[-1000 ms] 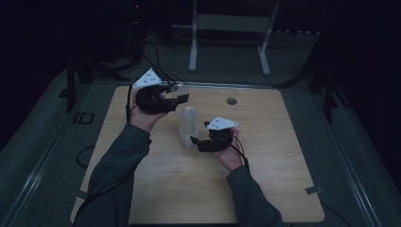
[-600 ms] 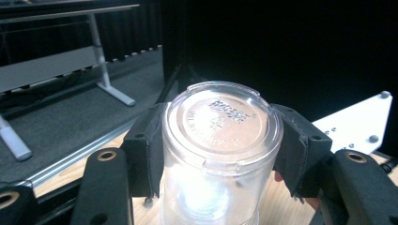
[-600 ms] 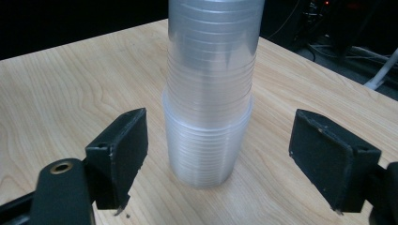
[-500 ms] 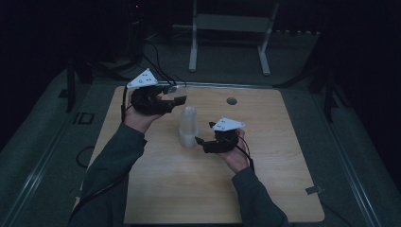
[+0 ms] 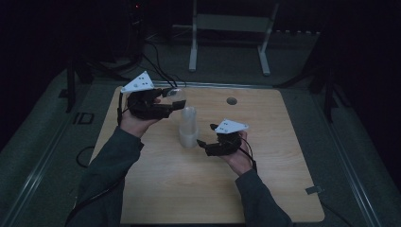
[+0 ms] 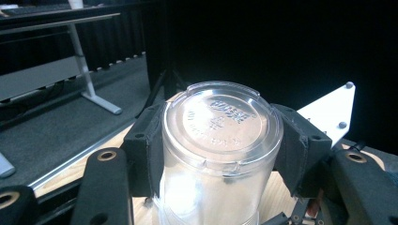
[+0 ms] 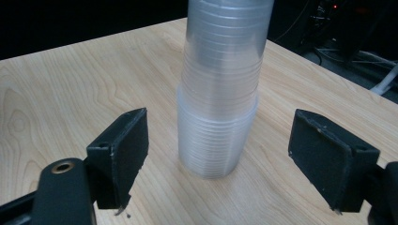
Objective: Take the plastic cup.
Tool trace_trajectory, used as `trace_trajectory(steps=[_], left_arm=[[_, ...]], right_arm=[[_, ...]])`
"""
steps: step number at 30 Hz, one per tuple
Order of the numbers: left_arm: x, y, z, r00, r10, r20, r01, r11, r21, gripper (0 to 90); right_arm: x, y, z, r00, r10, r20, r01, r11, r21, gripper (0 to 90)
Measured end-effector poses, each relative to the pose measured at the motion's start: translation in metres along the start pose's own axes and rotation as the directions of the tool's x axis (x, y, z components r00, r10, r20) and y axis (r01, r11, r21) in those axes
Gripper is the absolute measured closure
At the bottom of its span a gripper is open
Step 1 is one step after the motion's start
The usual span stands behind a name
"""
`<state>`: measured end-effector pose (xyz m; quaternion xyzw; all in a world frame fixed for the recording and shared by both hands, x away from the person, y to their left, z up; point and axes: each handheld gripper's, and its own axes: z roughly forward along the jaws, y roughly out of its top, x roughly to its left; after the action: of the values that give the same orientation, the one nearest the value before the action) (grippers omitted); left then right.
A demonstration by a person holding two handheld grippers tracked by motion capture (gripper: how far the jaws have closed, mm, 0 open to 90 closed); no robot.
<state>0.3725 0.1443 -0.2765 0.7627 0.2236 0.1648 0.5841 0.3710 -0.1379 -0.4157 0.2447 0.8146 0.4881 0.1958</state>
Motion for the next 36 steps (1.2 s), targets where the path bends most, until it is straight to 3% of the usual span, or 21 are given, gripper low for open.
trace_trajectory(steps=[11, 14, 36], left_arm=[[-0.004, -0.006, -0.007, 0.9994, -0.005, 0.036, 0.005, 1.0000, -0.006, 40.8], [-0.005, -0.011, -0.009, 0.9982, -0.014, 0.058, 0.015, 0.9998, -0.010, 40.9], [-0.004, -0.041, -0.012, 0.9927, -0.049, 0.111, 0.051, 0.9986, -0.015, 40.9]], right_arm=[[0.002, 0.000, -0.005, 0.9999, -0.005, -0.013, 0.005, 1.000, -0.004, 20.2], [0.003, 0.000, -0.007, 0.9997, -0.008, -0.021, 0.008, 1.000, -0.006, 20.2], [0.008, -0.002, -0.009, 0.9974, -0.019, -0.070, 0.018, 1.000, -0.006, 20.2]])
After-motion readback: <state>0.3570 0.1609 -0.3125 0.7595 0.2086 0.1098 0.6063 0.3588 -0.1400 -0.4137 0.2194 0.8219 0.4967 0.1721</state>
